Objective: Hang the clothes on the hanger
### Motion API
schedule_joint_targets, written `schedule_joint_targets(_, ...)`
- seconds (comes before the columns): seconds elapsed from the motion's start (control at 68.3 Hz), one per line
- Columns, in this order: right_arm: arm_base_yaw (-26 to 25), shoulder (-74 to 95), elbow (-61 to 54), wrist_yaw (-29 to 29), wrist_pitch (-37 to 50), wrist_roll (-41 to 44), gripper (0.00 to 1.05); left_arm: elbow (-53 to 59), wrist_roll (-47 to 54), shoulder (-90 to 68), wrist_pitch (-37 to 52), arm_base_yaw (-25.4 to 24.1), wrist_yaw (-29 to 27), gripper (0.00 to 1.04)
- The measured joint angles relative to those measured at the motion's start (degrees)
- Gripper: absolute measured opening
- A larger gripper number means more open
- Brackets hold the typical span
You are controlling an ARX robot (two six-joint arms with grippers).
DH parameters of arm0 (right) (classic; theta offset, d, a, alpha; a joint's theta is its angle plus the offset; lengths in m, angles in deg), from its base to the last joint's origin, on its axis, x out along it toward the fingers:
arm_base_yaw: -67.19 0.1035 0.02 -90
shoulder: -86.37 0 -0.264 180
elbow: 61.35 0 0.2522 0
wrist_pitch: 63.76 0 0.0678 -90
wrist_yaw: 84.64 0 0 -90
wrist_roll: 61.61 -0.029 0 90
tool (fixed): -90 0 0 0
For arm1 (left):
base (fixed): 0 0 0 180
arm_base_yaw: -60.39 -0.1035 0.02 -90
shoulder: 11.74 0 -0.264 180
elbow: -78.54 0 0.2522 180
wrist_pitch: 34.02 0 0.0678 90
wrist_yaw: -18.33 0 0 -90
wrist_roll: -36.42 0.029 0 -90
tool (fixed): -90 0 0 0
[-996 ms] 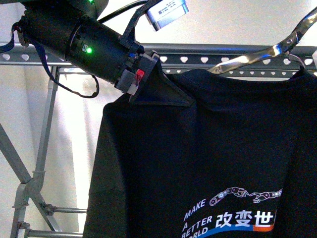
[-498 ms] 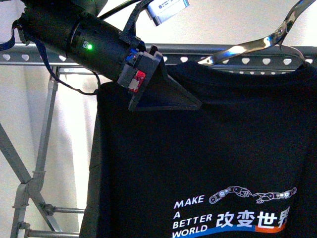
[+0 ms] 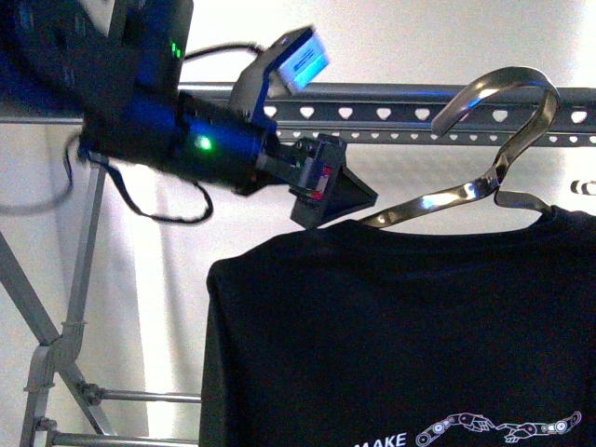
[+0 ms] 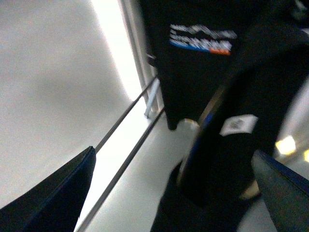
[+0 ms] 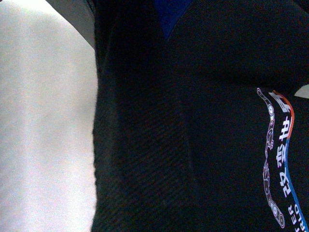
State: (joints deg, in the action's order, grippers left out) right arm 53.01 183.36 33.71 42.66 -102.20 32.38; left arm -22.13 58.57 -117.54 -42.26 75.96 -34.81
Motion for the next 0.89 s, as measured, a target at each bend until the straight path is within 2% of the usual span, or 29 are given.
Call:
schedule_joint_targets(0.103,-0.7,-0.2,0.0,0.8,0.0,-0.5,0.1,5.0,-24.0,-1.6,25.5,-1.0,-7.4,0.98)
schedule_joint_targets(0.19,-1.5,-0.3,0.0,1.3,-0.1,-1.6,0.1,5.9,-33.4,-1.0,45.2,-2.3,-12.0,0.98)
schedule_joint_targets(0.22,-1.8,-0.3,0.0,1.3,-0.2,-2.3,0.1,6.0,-34.1,0.0,46.3,-2.6,-13.1,0.98)
schedule_joint_targets(0.308,-2.6,-0.5,0.0,1.2,-0.7,-4.2,0.1,7.3,-35.9,5.6,46.2,-3.7,-17.2,0.98)
schedule_joint_targets(0.498,-4.1,-2.0,0.4,-0.2,-0.9,-9.2,0.1,13.7,-36.6,13.7,40.4,-4.4,-20.5,0.98)
schedule_joint_targets(0.63,-5.1,-2.4,0.4,-2.6,-0.6,-12.0,0.1,19.3,-35.7,16.5,41.5,-5.3,-24.9,0.98)
schedule_joint_targets(0.659,-5.4,-2.5,0.3,-3.3,-0.3,-13.0,0.1,19.2,-34.6,17.4,38.0,-5.0,-28.5,0.94)
schedule_joint_targets(0.674,-5.6,-2.6,0.3,-3.5,-0.3,-13.2,0.1,19.1,-33.7,18.5,33.2,-5.0,-32.6,0.91)
schedule_joint_targets(0.747,-6.1,-3.4,0.2,-4.3,-0.5,-15.1,0.1,21.7,-29.3,23.0,20.9,-5.4,-42.0,0.8)
schedule_joint_targets(0.805,-6.6,-4.0,0.0,-4.9,-1.0,-16.8,0.1,27.4,-26.4,27.5,16.8,-6.1,-44.9,0.69)
schedule_joint_targets(0.893,-7.2,-5.1,-0.3,-6.1,-1.7,-18.6,0.1,35.5,-24.6,31.9,19.1,-7.2,-44.9,0.55)
